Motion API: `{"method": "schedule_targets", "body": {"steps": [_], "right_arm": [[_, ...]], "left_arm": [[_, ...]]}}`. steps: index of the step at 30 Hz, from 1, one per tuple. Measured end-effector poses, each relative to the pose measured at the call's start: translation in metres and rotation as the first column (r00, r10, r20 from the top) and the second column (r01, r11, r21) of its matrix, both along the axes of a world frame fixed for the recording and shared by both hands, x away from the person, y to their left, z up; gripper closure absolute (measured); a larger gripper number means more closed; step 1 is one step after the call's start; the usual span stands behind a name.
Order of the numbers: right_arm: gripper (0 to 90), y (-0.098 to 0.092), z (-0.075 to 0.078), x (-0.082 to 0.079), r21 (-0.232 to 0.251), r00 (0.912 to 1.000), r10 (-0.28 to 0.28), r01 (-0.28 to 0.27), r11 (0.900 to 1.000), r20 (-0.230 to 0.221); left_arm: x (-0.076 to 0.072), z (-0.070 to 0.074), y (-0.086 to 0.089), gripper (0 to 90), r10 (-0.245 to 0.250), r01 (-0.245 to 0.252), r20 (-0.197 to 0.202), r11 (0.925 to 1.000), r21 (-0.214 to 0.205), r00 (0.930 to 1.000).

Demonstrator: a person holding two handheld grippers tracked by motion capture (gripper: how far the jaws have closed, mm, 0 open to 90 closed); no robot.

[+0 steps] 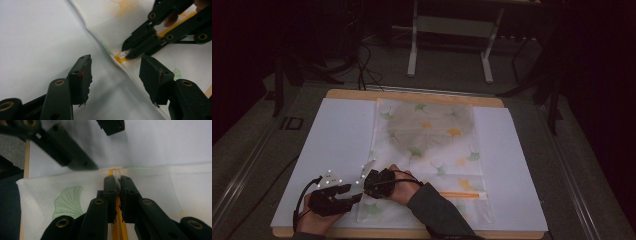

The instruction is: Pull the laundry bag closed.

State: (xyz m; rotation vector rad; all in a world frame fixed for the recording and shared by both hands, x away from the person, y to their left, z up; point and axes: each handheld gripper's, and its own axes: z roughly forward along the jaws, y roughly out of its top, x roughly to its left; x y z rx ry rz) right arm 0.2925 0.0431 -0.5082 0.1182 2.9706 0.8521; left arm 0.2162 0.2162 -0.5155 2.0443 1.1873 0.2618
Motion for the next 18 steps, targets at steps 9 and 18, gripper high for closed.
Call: {"method": "schedule_targets", "body": {"steps": [9,18], "right_arm": [[84.5,-0.002,0.004,-0.002,0.017,0.9999,-0.001,0.001,0.9999,0.014],[84.6,-0.007,0.01,-0.002,0.031,0.9996,-0.002,0.002,0.9995,0.029]], "left_arm": [[0.004,-0.006,-0.005,46.4,-0.026,0.025,-0.035,0.9996,-0.011,0.9991],[0.012,-0.012,-0.01,52.7,-0.067,0.062,-0.09,0.9962,-0.061,0.9937]]}}
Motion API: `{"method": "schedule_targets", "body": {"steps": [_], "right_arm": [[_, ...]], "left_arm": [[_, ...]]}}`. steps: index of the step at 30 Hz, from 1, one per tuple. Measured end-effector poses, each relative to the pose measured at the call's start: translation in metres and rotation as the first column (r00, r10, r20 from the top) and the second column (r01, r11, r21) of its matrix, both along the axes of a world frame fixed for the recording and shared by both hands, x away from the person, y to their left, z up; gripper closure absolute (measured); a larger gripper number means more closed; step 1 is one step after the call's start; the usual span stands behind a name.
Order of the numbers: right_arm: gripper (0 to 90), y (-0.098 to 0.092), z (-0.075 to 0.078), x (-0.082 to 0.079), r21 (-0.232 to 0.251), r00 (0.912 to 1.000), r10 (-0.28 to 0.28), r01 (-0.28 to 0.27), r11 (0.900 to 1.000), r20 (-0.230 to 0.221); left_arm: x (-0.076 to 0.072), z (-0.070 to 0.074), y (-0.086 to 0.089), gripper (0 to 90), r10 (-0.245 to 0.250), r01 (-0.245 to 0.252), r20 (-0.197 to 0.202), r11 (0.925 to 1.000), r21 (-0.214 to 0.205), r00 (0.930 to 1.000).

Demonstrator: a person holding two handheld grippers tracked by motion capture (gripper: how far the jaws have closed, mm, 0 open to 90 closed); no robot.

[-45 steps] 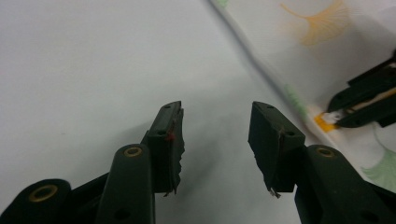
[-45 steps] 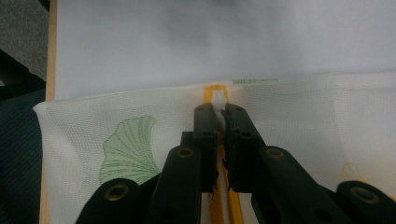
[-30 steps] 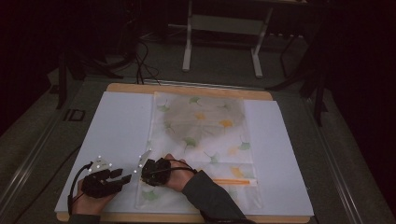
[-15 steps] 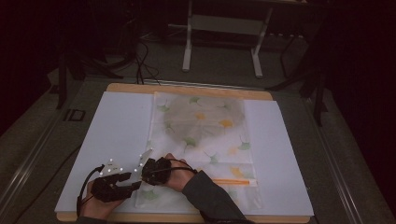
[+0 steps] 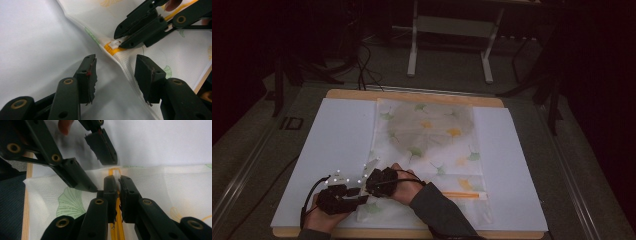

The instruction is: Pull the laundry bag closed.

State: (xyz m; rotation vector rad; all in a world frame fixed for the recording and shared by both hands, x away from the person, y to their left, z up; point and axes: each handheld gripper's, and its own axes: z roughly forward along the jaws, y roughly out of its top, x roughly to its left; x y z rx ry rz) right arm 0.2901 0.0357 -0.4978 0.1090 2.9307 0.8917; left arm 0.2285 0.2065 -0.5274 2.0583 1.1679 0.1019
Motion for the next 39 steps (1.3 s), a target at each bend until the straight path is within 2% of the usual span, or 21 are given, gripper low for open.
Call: {"method": "schedule_targets", "body": {"steps": [8,12,15,19,26,39], "right_arm": [[84.6,-0.002,0.003,-0.003,0.017,0.9998,-0.001,0.0,0.9999,0.018],[84.7,-0.004,0.006,-0.004,0.028,0.9998,-0.002,0.001,0.9996,0.02],[84.7,-0.005,0.007,-0.005,0.034,0.9997,0.007,-0.008,0.9994,0.025],[84.7,-0.005,0.008,-0.006,0.035,0.9996,0.008,-0.009,0.9994,0.027],[84.6,-0.008,0.008,-0.005,0.024,0.9994,0.021,-0.022,0.9995,0.028],[84.9,-0.012,0.002,-0.004,0.018,0.9996,0.027,-0.027,0.9995,0.011]], "left_arm": [[0.007,-0.005,-0.004,56.9,-0.04,0.039,-0.03,0.9986,-0.035,0.9988],[0.009,-0.006,-0.006,59.3,-0.065,0.062,-0.045,0.9957,-0.068,0.9969],[0.009,-0.007,-0.008,62.1,-0.078,0.074,-0.051,0.9948,-0.07,0.9957],[0.01,-0.007,-0.008,70.8,-0.095,0.091,-0.046,0.9935,-0.069,0.9945],[0.009,-0.007,-0.008,86.5,-0.094,0.09,-0.044,0.9925,-0.083,0.9946],[0.007,-0.006,-0.009,88.5,-0.092,0.09,-0.035,0.9934,-0.072,0.9951]]}}
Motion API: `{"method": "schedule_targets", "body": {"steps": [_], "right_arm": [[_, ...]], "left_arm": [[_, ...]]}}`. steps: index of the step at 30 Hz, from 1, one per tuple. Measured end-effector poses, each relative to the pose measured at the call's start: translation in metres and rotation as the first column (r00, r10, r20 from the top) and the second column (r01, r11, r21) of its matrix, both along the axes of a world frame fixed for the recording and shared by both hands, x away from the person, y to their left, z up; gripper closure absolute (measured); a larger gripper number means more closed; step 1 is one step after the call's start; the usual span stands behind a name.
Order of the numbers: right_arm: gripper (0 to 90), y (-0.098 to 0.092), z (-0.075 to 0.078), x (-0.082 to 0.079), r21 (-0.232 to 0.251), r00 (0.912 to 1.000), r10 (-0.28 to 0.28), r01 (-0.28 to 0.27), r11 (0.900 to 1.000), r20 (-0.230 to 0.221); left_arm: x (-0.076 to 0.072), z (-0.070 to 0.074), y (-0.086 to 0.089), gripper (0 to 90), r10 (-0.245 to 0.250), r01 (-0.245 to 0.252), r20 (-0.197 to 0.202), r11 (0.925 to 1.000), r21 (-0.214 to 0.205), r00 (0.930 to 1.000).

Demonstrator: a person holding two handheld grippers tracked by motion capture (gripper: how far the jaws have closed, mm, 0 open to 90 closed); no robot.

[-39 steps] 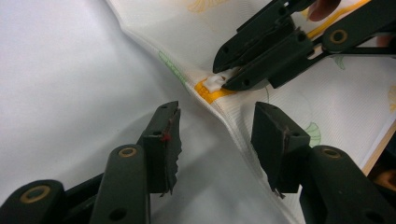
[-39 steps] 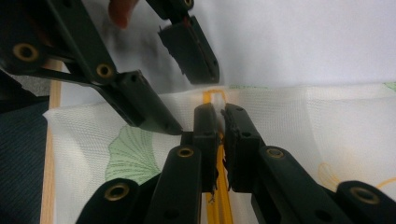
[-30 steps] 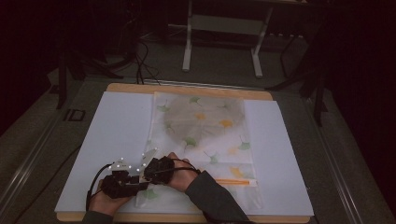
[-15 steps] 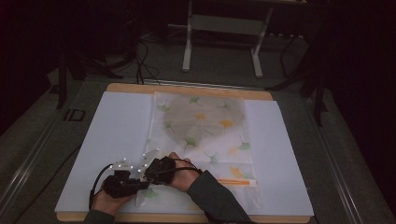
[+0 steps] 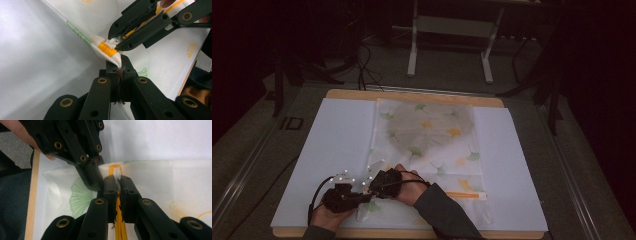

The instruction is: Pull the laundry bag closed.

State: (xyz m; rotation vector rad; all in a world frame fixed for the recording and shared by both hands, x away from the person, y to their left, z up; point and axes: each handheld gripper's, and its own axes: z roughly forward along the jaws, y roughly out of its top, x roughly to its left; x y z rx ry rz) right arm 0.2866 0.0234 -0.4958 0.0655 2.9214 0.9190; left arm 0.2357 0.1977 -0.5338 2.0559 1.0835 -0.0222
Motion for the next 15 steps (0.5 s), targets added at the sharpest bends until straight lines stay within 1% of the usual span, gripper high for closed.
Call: {"method": "schedule_targets", "body": {"steps": [7,15], "right_arm": [[85.1,-0.0018,-0.0054,0.0008,-0.008,0.9999,-0.005,0.005,1.0,-0.011],[85.3,-0.003,-0.0083,0.0014,-0.016,0.9999,-0.005,0.005,0.9999,-0.009]], "left_arm": [[-0.0004,0.0006,0.0007,88.7,-0.002,0.002,0.005,0.9999,-0.013,1.0],[-0.0012,0.001,-0.0002,88.7,-0.002,0.002,0.004,1.0,-0.006,1.0]]}}
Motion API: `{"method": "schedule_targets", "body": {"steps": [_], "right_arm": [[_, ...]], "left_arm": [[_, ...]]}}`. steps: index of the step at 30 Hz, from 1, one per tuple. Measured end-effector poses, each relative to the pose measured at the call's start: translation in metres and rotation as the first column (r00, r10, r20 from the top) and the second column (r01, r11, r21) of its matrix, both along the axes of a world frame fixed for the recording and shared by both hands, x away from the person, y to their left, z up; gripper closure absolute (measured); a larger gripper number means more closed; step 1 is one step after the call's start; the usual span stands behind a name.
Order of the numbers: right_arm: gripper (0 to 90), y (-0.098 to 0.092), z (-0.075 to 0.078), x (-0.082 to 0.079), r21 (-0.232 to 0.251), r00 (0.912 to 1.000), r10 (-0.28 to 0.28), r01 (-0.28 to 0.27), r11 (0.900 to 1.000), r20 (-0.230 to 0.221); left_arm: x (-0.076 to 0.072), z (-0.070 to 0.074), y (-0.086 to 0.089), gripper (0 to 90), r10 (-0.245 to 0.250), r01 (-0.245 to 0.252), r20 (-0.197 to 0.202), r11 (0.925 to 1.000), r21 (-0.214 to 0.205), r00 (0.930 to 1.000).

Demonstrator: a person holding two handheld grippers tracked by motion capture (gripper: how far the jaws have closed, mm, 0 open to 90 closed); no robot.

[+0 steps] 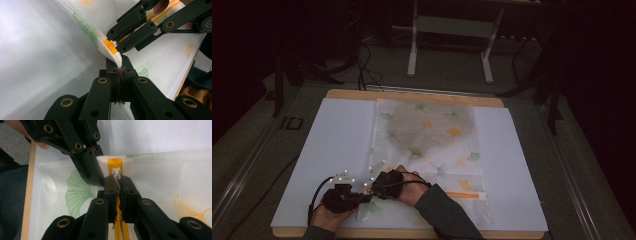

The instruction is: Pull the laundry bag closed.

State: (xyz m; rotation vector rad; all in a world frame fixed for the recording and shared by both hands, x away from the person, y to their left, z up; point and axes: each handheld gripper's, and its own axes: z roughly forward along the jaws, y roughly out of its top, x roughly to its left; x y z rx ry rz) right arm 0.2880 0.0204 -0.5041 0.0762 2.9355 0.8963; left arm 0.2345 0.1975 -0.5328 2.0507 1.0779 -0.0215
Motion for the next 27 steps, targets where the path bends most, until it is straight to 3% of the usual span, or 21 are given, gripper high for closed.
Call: {"method": "schedule_targets", "body": {"steps": [20,27], "right_arm": [[86.8,-0.0061,-0.0037,0.0014,-0.029,0.9999,0.0,0.0,0.9996,0.01],[90.0,-0.0065,-0.0037,-0.0011,-0.04,0.9994,0.01,-0.009,0.9992,0.034]], "left_arm": [[-0.0005,0.0008,0.0002,88.7,-0.005,0.005,0.006,1.0,0.001,1.0],[-0.0007,0.0008,0.0002,88.7,-0.007,0.007,0.005,1.0,-0.002,1.0]]}}
